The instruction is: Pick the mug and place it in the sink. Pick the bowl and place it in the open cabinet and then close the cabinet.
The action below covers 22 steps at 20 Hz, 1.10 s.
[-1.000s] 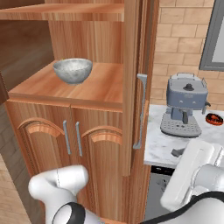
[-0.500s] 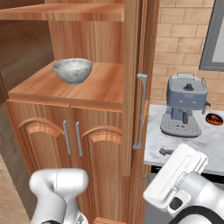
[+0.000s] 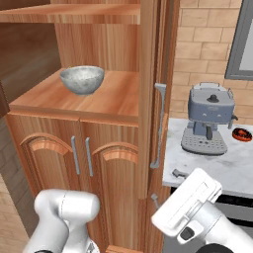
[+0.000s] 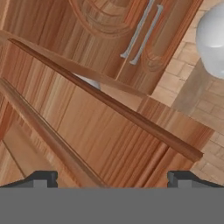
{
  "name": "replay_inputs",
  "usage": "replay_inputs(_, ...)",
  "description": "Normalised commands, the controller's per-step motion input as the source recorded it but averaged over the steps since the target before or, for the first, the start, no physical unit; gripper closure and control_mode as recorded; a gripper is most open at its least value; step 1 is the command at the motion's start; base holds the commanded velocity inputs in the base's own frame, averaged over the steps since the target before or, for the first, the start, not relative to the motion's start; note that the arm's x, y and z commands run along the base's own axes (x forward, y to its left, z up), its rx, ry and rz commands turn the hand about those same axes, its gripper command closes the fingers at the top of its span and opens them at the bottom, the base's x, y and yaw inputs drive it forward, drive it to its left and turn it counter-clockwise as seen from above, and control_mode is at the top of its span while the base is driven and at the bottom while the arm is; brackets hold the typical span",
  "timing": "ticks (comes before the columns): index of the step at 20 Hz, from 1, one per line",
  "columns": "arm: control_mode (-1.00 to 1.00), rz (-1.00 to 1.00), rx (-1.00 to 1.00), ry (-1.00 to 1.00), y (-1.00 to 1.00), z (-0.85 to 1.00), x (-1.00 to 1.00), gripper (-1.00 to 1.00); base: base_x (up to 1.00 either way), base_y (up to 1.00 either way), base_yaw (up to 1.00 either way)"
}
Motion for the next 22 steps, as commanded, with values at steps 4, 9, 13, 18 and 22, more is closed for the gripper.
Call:
replay_inputs(4,-1.00,0.02,0.00,-0.03,0.06,0.02,0.04,-1.00,0.00,0.00,0.00)
replay_inputs(9,-1.00,0.00,0.00,-0.02,0.25,0.00,0.00,-1.00,0.00,0.00,0.00)
replay_inputs(13,-1.00,0.00,0.00,-0.04,0.31,0.00,0.00,-1.00,0.00,0.00,0.00)
replay_inputs(18,-1.00,0.00,0.00,-0.04,0.35,0.03,0.05,-1.00,0.00,0.00,0.00)
replay_inputs(22,-1.00,0.00,-0.01,0.00,0.42,0.19,0.35,-1.00,0.00,0.00,0.00)
